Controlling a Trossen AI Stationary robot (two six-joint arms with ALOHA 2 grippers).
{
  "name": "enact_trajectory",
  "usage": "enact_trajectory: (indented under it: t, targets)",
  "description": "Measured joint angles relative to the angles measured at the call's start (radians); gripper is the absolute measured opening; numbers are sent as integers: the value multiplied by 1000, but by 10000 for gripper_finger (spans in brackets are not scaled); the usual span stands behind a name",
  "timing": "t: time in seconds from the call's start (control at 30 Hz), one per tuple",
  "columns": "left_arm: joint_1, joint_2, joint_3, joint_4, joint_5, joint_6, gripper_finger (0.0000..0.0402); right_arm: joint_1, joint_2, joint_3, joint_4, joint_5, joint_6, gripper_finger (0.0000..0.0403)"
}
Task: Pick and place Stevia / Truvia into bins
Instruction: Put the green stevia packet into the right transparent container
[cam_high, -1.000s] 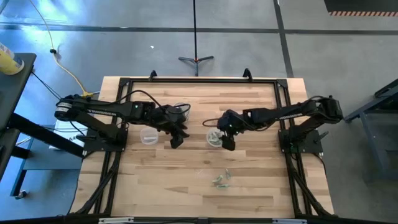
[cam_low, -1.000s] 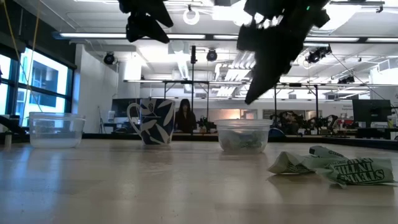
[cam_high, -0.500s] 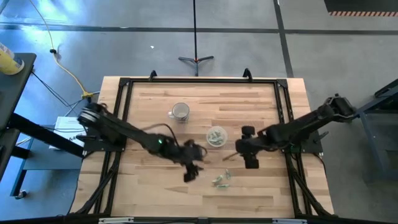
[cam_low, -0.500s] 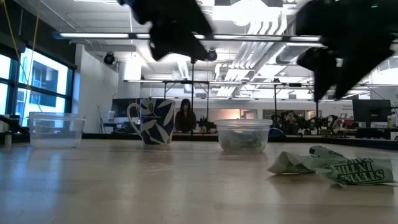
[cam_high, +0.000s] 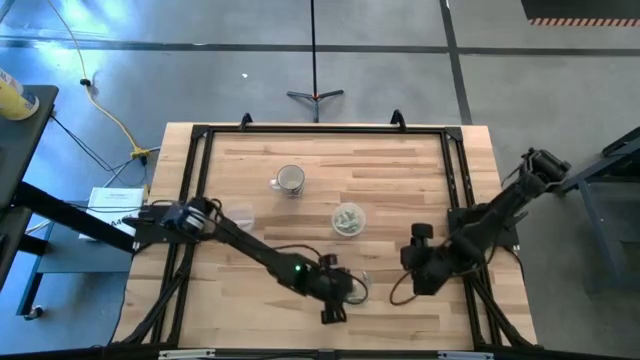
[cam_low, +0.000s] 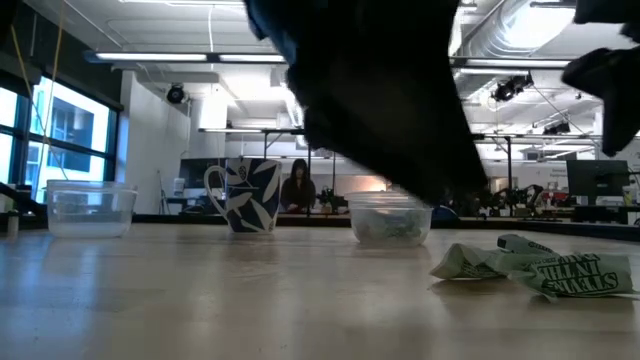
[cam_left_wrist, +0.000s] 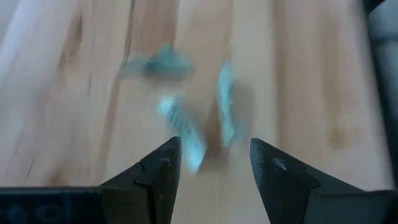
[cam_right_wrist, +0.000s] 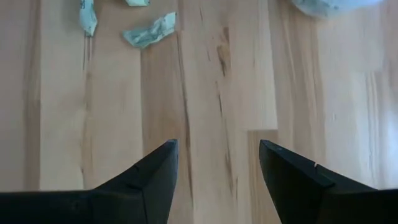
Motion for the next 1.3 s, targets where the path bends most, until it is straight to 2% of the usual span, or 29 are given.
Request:
enact_trajectory:
  t: [0.13,0.23,0.47,0.73,0.87,1.1,1.13,1.3]
  targets:
    - [-5,34,38,-70,-39,-75,225,62,3,0,-19,33,93,216]
    - [-4,34,43,-56,-46,-105,225,87,8,0,-22,39,135,216]
    - [2,76,44,20,-48,-87,225,93,13,0,-26,71,198,216]
    - [36,108,42,-2,-45,-86,218,93,13,0,-39,71,220,216]
    - [51,108,42,-10,-47,-38,170,90,13,1,-45,74,220,216]
    - [73,120,44,-2,32,49,35,60,13,1,-70,76,221,216]
    - [79,120,45,-4,42,52,24,54,13,1,-74,77,220,216]
    - [119,82,38,-45,84,78,31,36,13,1,-74,102,218,216]
